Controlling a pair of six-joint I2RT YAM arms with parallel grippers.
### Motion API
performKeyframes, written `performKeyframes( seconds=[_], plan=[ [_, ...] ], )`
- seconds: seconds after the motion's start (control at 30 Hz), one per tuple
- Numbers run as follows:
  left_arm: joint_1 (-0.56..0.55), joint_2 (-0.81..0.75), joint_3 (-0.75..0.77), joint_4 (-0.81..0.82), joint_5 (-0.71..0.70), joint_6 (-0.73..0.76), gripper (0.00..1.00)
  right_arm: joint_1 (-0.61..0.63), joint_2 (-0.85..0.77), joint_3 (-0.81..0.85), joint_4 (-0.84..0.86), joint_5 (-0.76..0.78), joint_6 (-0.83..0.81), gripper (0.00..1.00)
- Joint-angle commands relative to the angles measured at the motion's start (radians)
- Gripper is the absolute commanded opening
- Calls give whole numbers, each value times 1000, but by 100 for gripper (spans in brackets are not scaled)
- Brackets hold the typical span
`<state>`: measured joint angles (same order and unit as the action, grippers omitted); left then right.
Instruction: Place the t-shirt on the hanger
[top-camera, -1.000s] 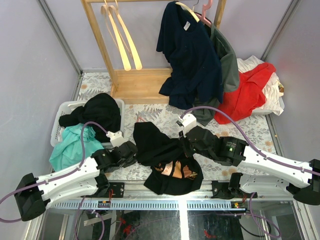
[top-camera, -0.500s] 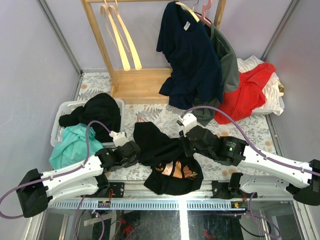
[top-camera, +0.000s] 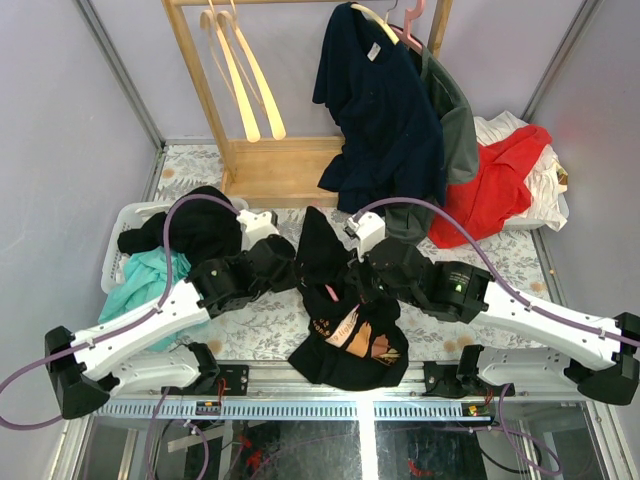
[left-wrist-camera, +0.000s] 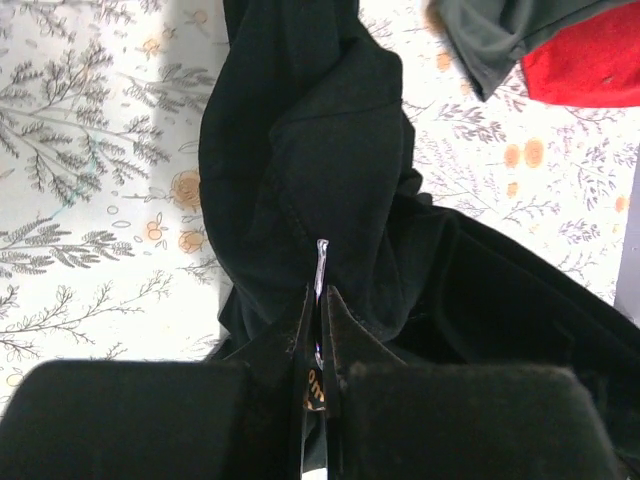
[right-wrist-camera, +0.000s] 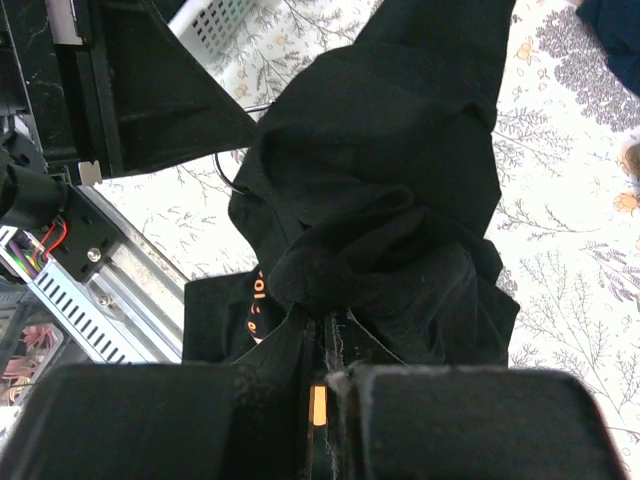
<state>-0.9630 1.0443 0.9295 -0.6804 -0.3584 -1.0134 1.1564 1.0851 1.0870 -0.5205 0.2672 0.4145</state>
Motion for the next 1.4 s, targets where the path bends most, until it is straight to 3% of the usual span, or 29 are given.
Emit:
performKeyframes(
  seconds=[0.0,0.37,0.67,0.97,1.23,1.37],
  plan=[
    [-5,16,122,-38,-30,103,0,-9,13,79,39,-22,-24,1],
    [48,132,443,-57,6,236,0,-8,76,172,24,-76,-37,2],
    [124,165,512,-2,73,270,0,-9,50,94,70,-103,28,4],
    [123,82,322,96,104,199,0,-9,28,-22,177,-39,133,6],
    [125,-80,35,124,43,125,0,-14,30,-152,155,240,255,8],
    [125,-109,-52,124,5,102,0,-26,158,-130,176,144,224,10]
  ],
)
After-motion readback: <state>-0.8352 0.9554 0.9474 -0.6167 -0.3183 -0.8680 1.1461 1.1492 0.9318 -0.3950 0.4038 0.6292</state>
